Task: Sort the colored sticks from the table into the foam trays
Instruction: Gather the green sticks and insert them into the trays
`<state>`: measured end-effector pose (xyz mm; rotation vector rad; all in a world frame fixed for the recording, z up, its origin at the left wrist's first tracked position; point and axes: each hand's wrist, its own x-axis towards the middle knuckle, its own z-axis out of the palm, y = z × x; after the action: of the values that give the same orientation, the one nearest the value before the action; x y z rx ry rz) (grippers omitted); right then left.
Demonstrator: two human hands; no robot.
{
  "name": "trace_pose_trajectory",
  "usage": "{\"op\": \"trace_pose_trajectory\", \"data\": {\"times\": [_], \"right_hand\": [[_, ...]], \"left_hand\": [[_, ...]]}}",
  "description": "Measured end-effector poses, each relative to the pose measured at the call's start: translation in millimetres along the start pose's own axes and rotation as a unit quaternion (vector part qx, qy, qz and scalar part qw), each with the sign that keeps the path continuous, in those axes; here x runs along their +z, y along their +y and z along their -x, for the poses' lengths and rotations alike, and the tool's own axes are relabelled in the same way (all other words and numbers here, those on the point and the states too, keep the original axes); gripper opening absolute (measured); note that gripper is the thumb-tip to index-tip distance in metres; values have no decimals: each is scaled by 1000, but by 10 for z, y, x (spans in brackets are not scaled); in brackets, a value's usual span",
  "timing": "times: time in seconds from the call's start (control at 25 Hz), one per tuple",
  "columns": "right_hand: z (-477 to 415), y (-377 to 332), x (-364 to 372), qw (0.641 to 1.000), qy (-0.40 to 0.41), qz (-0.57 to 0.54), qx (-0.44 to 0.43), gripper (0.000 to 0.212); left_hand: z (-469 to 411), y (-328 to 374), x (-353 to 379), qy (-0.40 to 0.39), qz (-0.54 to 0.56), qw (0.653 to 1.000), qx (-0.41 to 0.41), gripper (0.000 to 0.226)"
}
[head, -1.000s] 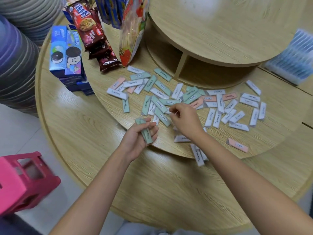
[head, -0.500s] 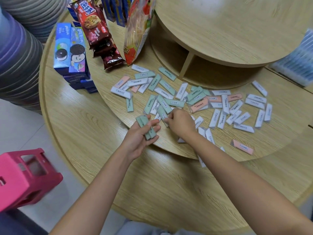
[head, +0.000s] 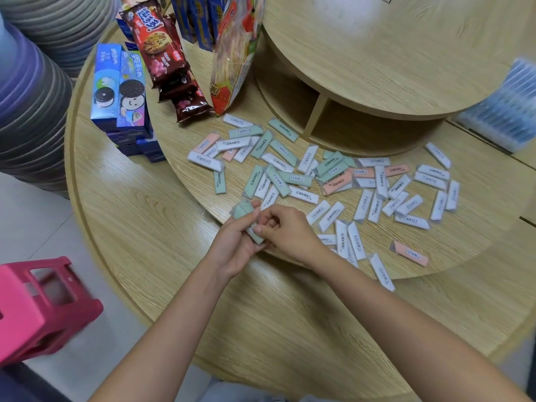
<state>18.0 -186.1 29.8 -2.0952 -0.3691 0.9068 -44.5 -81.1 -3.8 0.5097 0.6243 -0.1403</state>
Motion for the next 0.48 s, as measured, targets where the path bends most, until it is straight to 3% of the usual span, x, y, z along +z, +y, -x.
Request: {"op": "trace_pose_trajectory", "data": {"times": [0.12, 0.28, 0.48], "right_hand": [[-146, 14, -117, 996, 58, 63, -10, 11], [-570, -38, -338, 955, 200, 219, -28, 15], [-800, -33, -226, 923, 175, 341, 24, 24]], "left_hand": [[3, 3, -47, 30, -2, 1000, 4, 32], [36, 40, -114, 56, 2, 998, 0, 24], [42, 108, -144, 64, -3, 998, 2, 24]]}}
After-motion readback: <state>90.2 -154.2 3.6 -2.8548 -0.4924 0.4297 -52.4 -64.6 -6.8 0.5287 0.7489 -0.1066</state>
